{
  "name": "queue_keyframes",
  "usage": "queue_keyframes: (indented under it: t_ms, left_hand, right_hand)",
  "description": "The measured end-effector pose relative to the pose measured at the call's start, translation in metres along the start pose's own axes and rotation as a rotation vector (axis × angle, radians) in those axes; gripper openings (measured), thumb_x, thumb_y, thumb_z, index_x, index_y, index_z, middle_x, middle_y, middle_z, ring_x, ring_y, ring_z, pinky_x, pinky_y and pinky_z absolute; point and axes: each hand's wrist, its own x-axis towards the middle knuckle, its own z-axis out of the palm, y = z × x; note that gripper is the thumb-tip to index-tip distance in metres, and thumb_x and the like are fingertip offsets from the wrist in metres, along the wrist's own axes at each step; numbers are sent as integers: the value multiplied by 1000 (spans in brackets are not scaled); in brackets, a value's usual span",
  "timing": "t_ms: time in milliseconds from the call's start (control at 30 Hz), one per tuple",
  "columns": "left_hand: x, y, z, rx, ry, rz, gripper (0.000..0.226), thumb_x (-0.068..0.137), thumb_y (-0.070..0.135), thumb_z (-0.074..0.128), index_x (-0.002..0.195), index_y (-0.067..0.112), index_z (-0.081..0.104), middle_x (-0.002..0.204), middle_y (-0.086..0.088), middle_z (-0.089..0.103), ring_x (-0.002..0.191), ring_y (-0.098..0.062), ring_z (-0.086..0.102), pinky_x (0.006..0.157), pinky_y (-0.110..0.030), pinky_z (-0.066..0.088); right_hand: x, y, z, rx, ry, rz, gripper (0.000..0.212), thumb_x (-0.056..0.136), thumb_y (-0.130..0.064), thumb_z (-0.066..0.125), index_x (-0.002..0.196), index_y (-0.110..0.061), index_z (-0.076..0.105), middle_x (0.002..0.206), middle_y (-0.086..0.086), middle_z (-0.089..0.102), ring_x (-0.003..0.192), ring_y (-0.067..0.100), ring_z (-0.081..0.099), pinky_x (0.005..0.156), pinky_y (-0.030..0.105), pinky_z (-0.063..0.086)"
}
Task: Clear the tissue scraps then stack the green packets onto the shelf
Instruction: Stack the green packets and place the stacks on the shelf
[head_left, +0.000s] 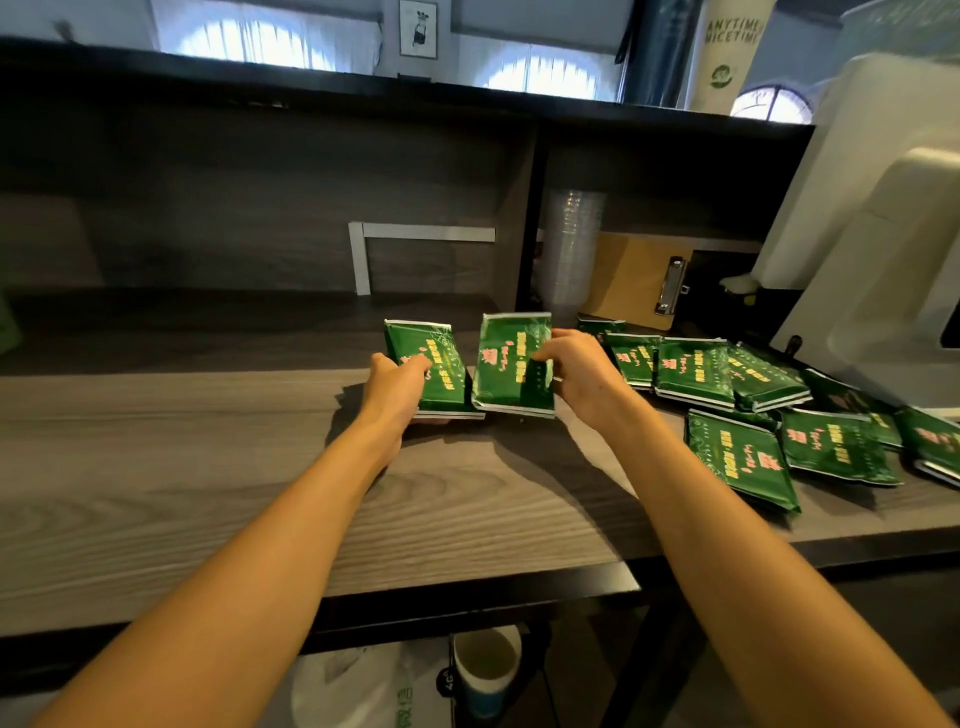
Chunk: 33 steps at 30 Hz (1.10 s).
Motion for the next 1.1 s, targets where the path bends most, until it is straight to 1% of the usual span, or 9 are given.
queue_keyframes:
  t_ms: [67,167,333,433,600,767,867,933,1100]
  left_hand:
    - [-1,0,1,1,-41,-14,21,92,19,49,109,13,39,105,-12,59,93,-28,63,81,-46,55]
    - [-10,3,5,-64,-135,-49,21,96,18,45,114,11,36,95,-8,58,73,-23,65,51,-36,58]
    - [-21,4,9,-61,-217,-52,32,101,33,37,124,12,33,93,0,57,66,-20,64,39,-29,53]
    - [-26,4,8,-68,-291,-72,39,97,40,43,122,13,32,100,-5,60,72,-21,67,44,-30,56]
    - [-27,3,7,-50,-331,-79,49,88,17,62,127,8,34,117,-13,58,78,-23,67,44,-28,54]
    - [-27,3,9,-76,-304,-102,43,88,12,62,122,7,37,117,-18,58,69,-25,65,38,-25,50]
    - [-27,3,11,-80,-277,-100,41,87,12,62,120,7,37,116,-17,58,70,-25,65,36,-25,49]
    - [-26,4,12,-87,-270,-105,42,87,12,62,121,7,37,116,-18,58,69,-25,65,36,-25,49]
    - [-26,5,13,-108,-271,-104,40,87,11,62,118,7,38,112,-16,59,72,-25,66,39,-27,53]
  right_hand:
    - [-1,2,1,58,-70,-17,47,83,13,44,128,0,46,116,18,59,99,27,60,71,29,50]
    - [-4,9,2,-82,-64,-50,50,84,7,57,129,-6,44,126,16,53,112,26,55,82,29,45]
    - [-5,20,9,-377,43,-239,16,77,-8,74,78,-11,59,77,3,59,76,14,56,63,22,46]
    - [-8,22,12,-454,40,-320,21,78,-12,74,64,-17,59,68,-1,61,68,9,56,60,20,45]
    - [-16,17,10,-383,0,-310,9,85,-2,63,81,-10,63,69,1,60,62,10,55,57,20,47]
    - [-11,7,-15,-808,416,-389,18,87,-12,51,98,-10,64,103,11,59,101,25,53,83,35,44]
    - [-4,0,-34,-1214,431,-231,50,93,-27,47,138,-5,37,148,17,28,139,35,18,112,47,20]
    - [2,2,-44,-1385,393,-118,65,96,-35,44,147,-4,19,157,16,6,145,35,-6,116,50,3]
    - [12,24,-56,-1504,229,63,64,100,-42,23,150,-5,6,159,12,-1,145,31,-12,113,53,-12]
